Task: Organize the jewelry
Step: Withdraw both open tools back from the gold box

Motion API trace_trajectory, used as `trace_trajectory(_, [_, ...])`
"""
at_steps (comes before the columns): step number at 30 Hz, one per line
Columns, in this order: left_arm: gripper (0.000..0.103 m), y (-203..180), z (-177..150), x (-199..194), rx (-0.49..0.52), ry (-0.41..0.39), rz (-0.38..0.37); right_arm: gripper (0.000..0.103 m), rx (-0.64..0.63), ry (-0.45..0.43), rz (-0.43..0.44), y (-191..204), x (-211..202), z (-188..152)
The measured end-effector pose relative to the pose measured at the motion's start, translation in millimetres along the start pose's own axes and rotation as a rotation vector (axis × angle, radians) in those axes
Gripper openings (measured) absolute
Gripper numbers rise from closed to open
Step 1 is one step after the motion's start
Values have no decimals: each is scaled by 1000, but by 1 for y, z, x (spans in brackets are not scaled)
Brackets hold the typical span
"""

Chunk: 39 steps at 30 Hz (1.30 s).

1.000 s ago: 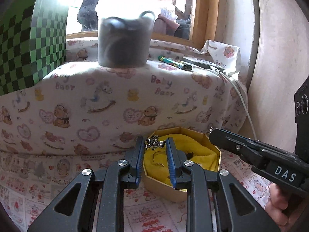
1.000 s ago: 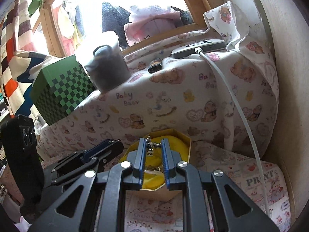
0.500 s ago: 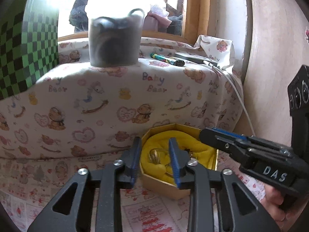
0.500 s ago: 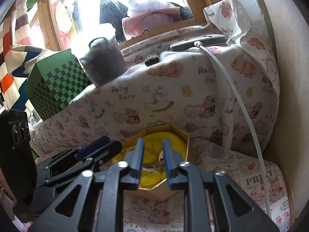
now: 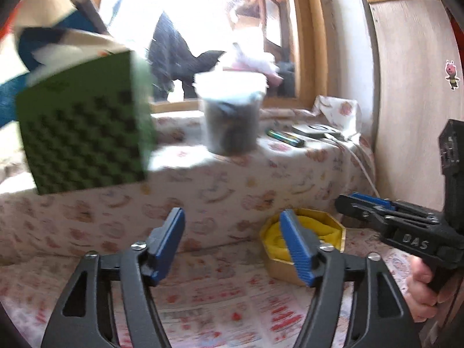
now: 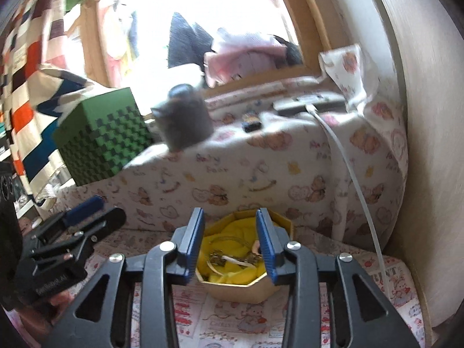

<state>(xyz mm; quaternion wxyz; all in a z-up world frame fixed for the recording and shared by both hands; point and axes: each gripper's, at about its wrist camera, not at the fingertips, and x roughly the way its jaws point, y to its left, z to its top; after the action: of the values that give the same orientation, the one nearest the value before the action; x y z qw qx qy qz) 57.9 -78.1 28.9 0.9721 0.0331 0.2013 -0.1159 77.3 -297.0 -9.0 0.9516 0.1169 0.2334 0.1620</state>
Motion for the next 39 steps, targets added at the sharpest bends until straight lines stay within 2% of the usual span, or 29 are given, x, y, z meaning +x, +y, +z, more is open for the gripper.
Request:
trace_trajectory(4, [81,24,-5,-17,-55,-20,27,50,-58,-65,-35,21,-14,-4])
trace_trajectory(6, [91,34,-12,-23,-60,-36,56,54,-76,-83,-47,30,-16,-7])
trace_trajectory(7, [93,38,-16,-26,-63,-48,74,61,-87,-91,-55,34,-17,-9])
trace_trajectory(9, [99,46,-24,-29,-71,-66,107,67,-119,-121,-92,43,-18,-15])
trace_trajectory(14, [101,61,-44,-30,-65,-69,153,85,-146,-136,-128,52,-12,-25])
trace_trajectory(18, [102,70,-54,-30,-99,-75,173,103,-143,-137,-149,51,-8,-28])
trace_trajectory(22, [102,75,-54,-34,-130,-90,184,103,-148,-150,-175,51,-5,-32])
trace_trajectory(29, [103,66,-53,-28,-83,-64,243,103,-204,-167,-259,63,-4,-35])
trace_trajectory(39, [103,70,-54,-30,-101,-70,240,103,-195,-152,-259,59,-2,-34])
